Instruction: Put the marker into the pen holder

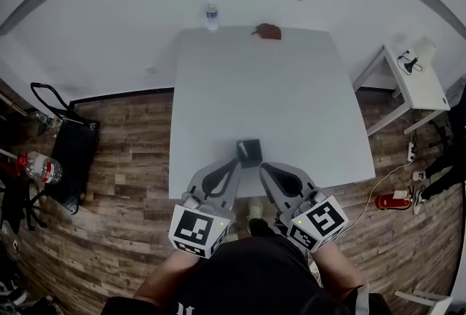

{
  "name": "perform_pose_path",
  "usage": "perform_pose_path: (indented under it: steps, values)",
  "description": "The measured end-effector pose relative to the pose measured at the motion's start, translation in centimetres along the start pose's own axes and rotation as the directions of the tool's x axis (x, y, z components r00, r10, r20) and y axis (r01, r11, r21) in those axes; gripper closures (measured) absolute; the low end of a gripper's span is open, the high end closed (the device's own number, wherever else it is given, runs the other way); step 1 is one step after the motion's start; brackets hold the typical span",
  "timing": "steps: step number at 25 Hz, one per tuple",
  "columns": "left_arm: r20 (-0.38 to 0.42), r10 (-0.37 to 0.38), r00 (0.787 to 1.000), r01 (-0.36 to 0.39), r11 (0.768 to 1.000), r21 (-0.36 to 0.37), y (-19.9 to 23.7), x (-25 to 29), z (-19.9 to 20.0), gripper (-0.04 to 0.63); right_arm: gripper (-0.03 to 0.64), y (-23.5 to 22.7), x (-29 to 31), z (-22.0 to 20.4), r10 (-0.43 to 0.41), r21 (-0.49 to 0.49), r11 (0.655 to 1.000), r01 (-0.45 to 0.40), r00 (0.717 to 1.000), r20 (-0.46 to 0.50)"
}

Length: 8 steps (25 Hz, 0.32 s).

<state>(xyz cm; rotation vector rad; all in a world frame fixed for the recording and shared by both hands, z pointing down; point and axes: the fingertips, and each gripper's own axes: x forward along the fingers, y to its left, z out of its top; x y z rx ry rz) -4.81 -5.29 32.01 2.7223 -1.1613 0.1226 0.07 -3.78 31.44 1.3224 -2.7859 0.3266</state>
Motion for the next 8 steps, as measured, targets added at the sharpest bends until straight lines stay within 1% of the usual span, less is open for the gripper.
perform_pose_path:
  steps: [8]
  values:
    - [-0.006,0.002,1.000,-0.002,1.000,0.003,-0.19,0.66,-0.27,0.591,0.601,-0.53,-0.15,-0.04,0.002,-0.003,1.000,-0.002,1.000,-0.003]
